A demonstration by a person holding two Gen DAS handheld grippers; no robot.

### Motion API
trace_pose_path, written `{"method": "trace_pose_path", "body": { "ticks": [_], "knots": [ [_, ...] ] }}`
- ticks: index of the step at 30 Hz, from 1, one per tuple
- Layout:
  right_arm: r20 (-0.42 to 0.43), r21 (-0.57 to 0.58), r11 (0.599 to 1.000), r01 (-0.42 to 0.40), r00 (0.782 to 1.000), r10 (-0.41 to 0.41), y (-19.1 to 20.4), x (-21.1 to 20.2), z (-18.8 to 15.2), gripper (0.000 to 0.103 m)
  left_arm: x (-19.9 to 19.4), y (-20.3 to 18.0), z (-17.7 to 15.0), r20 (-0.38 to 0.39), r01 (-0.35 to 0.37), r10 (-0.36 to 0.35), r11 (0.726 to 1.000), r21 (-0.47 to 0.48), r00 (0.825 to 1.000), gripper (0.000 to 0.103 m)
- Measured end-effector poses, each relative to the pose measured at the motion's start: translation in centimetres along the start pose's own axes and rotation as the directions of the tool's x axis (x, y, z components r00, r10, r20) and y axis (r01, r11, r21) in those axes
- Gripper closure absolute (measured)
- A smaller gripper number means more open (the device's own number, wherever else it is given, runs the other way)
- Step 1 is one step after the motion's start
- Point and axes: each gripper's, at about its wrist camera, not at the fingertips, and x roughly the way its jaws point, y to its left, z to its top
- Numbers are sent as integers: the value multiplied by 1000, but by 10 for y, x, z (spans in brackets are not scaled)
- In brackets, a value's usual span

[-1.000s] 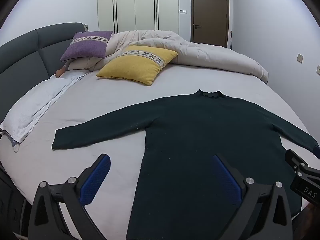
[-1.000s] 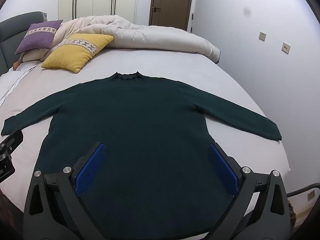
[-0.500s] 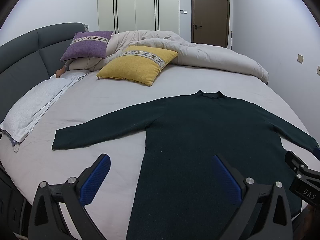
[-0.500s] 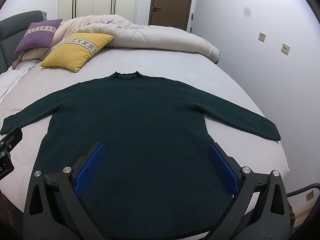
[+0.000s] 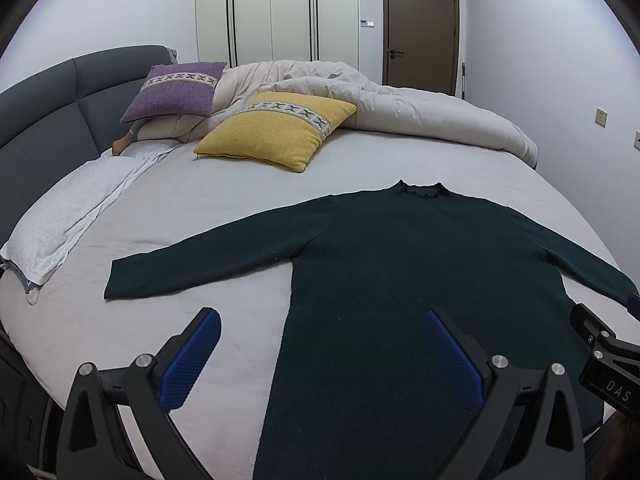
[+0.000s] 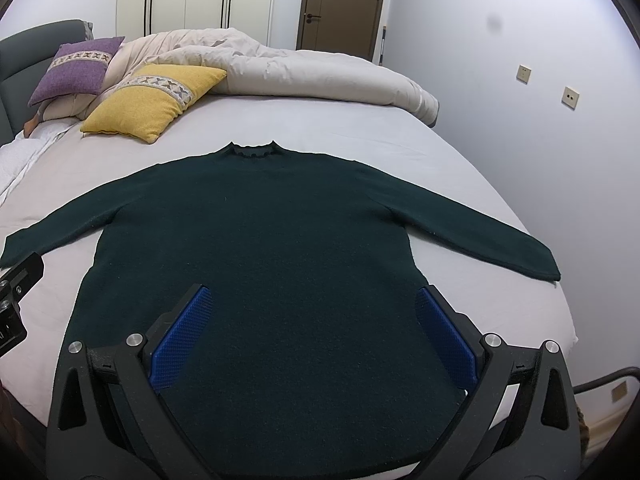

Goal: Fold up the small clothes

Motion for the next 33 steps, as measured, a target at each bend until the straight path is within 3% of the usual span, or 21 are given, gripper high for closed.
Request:
{"method": "trace_pose_path", "body": {
  "ticks": [33],
  "knots": [
    [-2, -9, 1000, 6, 1000, -7, 1, 2, -2, 0, 0, -1, 0, -2, 2, -2, 1000, -2, 1000, 0]
  ]
}}
